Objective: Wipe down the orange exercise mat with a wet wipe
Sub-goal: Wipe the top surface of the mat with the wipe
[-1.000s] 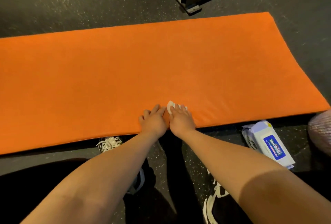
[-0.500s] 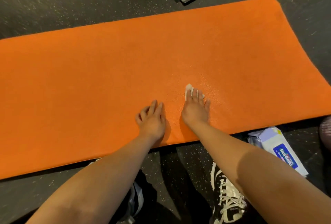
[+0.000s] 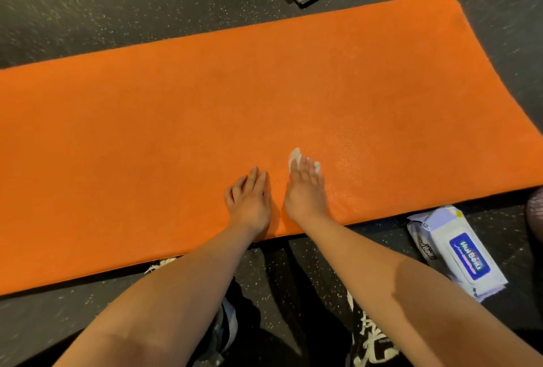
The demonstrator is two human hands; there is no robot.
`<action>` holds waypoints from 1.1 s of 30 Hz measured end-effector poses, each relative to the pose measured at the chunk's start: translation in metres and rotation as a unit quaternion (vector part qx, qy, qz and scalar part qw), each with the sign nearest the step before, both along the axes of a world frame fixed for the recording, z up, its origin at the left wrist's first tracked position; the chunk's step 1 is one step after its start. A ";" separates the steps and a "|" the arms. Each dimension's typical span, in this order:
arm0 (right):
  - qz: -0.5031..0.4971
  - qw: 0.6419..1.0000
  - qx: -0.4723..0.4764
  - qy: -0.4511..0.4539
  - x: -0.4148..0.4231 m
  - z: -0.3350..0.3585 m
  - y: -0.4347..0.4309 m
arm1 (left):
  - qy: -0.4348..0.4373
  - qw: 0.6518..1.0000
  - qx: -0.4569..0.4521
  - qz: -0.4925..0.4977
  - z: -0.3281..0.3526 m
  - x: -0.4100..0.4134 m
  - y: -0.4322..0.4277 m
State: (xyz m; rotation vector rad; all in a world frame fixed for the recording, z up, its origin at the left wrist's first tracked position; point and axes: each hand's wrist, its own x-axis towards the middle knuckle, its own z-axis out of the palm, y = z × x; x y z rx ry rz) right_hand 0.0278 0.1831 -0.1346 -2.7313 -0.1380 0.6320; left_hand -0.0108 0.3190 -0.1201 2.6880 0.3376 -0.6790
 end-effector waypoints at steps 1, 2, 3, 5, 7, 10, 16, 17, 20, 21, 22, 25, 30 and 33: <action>0.035 0.999 0.028 0.008 -0.009 0.001 0.011 | -0.002 1.000 -0.005 0.003 0.001 -0.001 0.000; 0.076 0.996 0.048 0.014 -0.018 0.002 0.019 | -0.006 1.000 -0.013 0.005 0.001 -0.002 0.001; 0.112 0.992 0.056 0.018 -0.022 0.003 0.020 | -0.011 1.000 -0.021 0.008 0.001 -0.003 0.002; 0.155 0.987 0.038 0.004 -0.015 0.005 0.008 | -0.019 0.999 -0.027 0.015 0.002 -0.004 0.003; 0.117 0.993 -0.010 -0.016 0.001 0.004 -0.012 | -0.015 1.000 -0.016 0.013 0.004 -0.003 0.002; -0.014 0.999 -0.052 -0.003 0.020 0.001 -0.029 | -0.004 1.000 -0.003 0.018 0.008 0.003 0.000; 0.115 0.992 0.049 -0.005 0.009 0.000 0.003 | -0.024 1.000 -0.003 0.007 0.008 0.035 -0.009; 0.146 0.988 0.055 -0.011 0.013 0.001 0.000 | -0.018 1.000 -0.007 0.007 0.006 0.039 -0.009; 0.100 0.995 -0.004 -0.016 0.033 -0.004 -0.023 | -0.011 1.000 -0.010 -0.003 -0.003 0.037 -0.006; 0.040 0.999 -0.028 -0.017 0.039 -0.004 -0.030 | -0.013 1.000 -0.013 -0.009 -0.005 0.035 -0.005; -0.017 0.999 -0.044 -0.021 0.042 -0.005 -0.034 | -0.016 1.000 -0.018 -0.010 -0.006 0.034 -0.005; -0.059 0.998 -0.027 -0.018 0.037 -0.005 -0.013 | -0.017 1.000 -0.017 0.003 -0.008 0.034 -0.006; 0.139 0.989 0.036 -0.021 0.021 -0.005 0.004 | -0.038 0.998 -0.040 0.010 -0.011 0.029 -0.003; 0.096 0.994 -0.035 -0.036 0.039 -0.008 -0.026 | -0.039 0.999 -0.034 0.006 -0.008 0.030 -0.001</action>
